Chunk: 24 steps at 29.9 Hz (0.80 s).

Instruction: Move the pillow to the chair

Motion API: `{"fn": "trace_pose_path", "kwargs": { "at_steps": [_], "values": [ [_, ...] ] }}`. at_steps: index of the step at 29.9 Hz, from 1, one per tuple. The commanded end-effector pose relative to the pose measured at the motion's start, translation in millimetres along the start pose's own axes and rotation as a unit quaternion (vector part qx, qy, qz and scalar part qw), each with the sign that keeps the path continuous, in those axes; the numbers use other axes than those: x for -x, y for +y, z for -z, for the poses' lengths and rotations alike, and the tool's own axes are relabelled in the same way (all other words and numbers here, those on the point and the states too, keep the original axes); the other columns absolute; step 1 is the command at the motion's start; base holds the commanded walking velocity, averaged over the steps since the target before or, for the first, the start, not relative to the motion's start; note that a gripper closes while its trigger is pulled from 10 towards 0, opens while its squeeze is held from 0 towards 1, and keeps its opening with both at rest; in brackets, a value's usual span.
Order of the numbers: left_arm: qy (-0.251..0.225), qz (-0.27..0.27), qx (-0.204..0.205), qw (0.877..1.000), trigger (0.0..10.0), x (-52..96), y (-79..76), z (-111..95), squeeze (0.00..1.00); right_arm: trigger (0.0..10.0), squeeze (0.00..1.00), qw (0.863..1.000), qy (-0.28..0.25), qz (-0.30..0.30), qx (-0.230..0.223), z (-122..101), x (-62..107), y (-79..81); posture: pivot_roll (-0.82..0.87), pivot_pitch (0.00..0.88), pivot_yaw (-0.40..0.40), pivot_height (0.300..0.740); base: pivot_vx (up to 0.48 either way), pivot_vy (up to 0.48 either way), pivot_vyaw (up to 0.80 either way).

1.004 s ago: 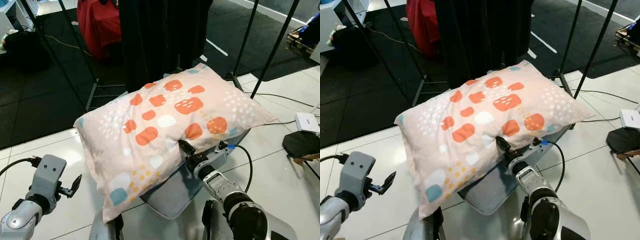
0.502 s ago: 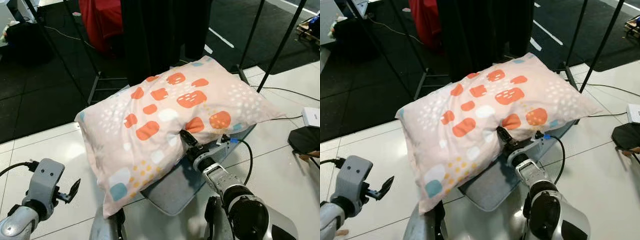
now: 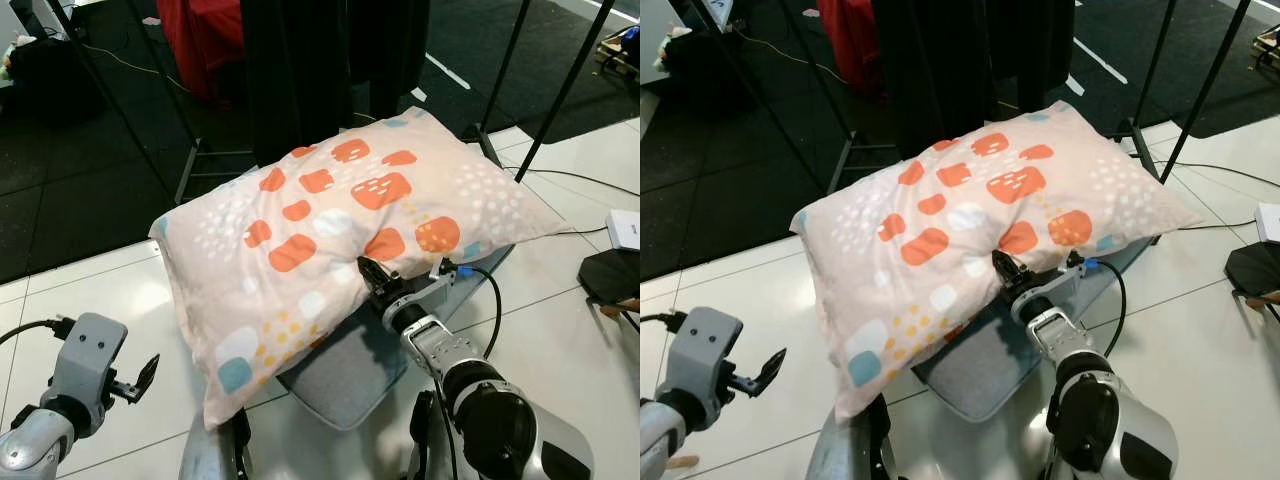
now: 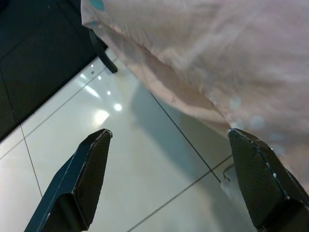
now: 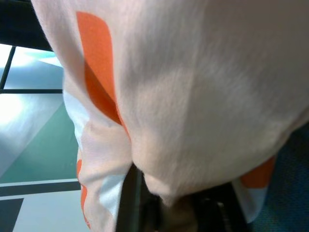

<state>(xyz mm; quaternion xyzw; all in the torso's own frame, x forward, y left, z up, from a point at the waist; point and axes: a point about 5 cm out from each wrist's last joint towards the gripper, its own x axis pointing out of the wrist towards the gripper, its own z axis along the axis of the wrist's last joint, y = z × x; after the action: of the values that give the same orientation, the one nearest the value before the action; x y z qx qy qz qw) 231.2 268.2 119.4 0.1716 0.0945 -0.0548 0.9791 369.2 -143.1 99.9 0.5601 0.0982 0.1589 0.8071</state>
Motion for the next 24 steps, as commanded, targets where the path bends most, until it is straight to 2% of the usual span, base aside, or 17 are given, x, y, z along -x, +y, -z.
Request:
{"fn": "trace_pose_path", "kwargs": {
  "at_steps": [1, 6, 13, 14, 15, 16, 17, 18, 19, 20, 21, 22, 23, 24],
  "values": [
    [0.028, 0.000, -0.007, 1.000, 10.0, 3.8, 0.9, 11, 0.00, 0.0, 0.00, 1.000, -0.001, 0.010, -0.011, 3, 2.3, -4.5, 0.26, 0.281, 0.087, 0.360, 0.000, 0.000, 0.00],
    [0.027, -0.004, -0.002, 1.000, 10.0, 3.6, 0.4, 12, 0.00, 0.0, 0.00, 1.000, -0.005, 0.009, -0.003, -1, 2.9, -4.1, 0.24, 0.279, 0.082, 0.360, 0.000, 0.000, 0.00],
    [0.021, -0.014, 0.019, 0.999, 10.0, -5.6, -4.0, 15, 0.00, 0.0, 0.00, 0.998, -0.022, -0.010, 0.049, -23, 0.0, 6.6, 0.17, 0.240, 0.062, 0.360, 0.000, 0.000, 0.00],
    [0.016, -0.016, 0.024, 0.999, 10.0, -12.1, -6.4, 14, 0.00, 0.0, 0.00, 0.997, -0.030, -0.014, 0.073, -32, -1.0, 11.2, 0.14, 0.216, 0.050, 0.360, 0.000, 0.000, 0.00],
    [0.016, -0.016, 0.024, 0.999, 10.0, -12.1, -6.4, 14, 0.00, 0.0, 0.00, 0.997, -0.030, -0.014, 0.073, -32, -1.0, 11.2, 0.14, 0.216, 0.050, 0.360, 0.000, 0.000, 0.00],
    [0.011, -0.019, 0.030, 0.999, 10.0, -19.8, -8.9, 13, 0.00, 0.0, 0.00, 0.994, -0.027, -0.015, 0.108, -39, -2.5, 16.3, 0.10, 0.195, 0.039, 0.360, 0.000, 0.000, 0.00],
    [0.011, -0.019, 0.030, 0.999, 10.0, -19.8, -8.9, 13, 0.00, 0.0, 0.00, 0.994, -0.027, -0.015, 0.108, -39, -2.5, 16.3, 0.10, 0.195, 0.039, 0.360, 0.000, 0.000, 0.00],
    [0.006, -0.023, 0.037, 0.999, 10.0, -28.4, -11.3, 12, 0.00, 0.0, 0.00, 0.990, -0.028, -0.022, 0.140, -48, -4.1, 23.1, 0.07, 0.166, 0.027, 0.360, 0.000, 0.000, 0.00],
    [0.006, -0.023, 0.037, 0.999, 10.0, -28.4, -11.3, 12, 0.00, 0.0, 0.00, 0.990, -0.028, -0.022, 0.140, -48, -4.1, 23.1, 0.07, 0.166, 0.027, 0.360, 0.000, 0.000, 0.00],
    [-0.001, -0.027, 0.044, 0.999, 10.0, -36.6, -12.9, 10, 0.00, 0.0, 0.00, 0.985, -0.029, -0.038, 0.168, -57, -6.0, 31.8, 0.05, 0.141, 0.017, 0.360, 0.000, 0.000, 0.00],
    [-0.001, -0.027, 0.044, 0.999, 10.0, -36.6, -12.9, 10, 0.00, 0.0, 0.00, 0.985, -0.029, -0.038, 0.168, -57, -6.0, 31.8, 0.05, 0.141, 0.017, 0.360, 0.000, 0.000, 0.00],
    [-0.010, -0.031, 0.051, 0.998, 10.0, -46.7, -14.6, 6, 0.00, 0.0, 0.00, 0.979, -0.037, -0.066, 0.188, -66, -9.2, 45.8, 0.01, 0.089, -0.002, 0.360, 0.000, 0.000, 0.00],
    [-0.017, -0.034, 0.056, 0.998, 10.0, -53.7, -15.9, 3, 0.00, 0.0, 0.00, 0.974, -0.044, -0.091, 0.201, -73, -11.6, 57.6, 0.01, 0.082, -0.004, 0.360, 0.000, 0.000, 0.00],
    [-0.017, -0.034, 0.056, 0.998, 10.0, -53.7, -15.9, 3, 0.00, 0.0, 0.00, 0.974, -0.044, -0.091, 0.201, -73, -11.6, 57.6, 0.01, 0.082, -0.004, 0.360, 0.000, 0.000, 0.00]
  ]
}}
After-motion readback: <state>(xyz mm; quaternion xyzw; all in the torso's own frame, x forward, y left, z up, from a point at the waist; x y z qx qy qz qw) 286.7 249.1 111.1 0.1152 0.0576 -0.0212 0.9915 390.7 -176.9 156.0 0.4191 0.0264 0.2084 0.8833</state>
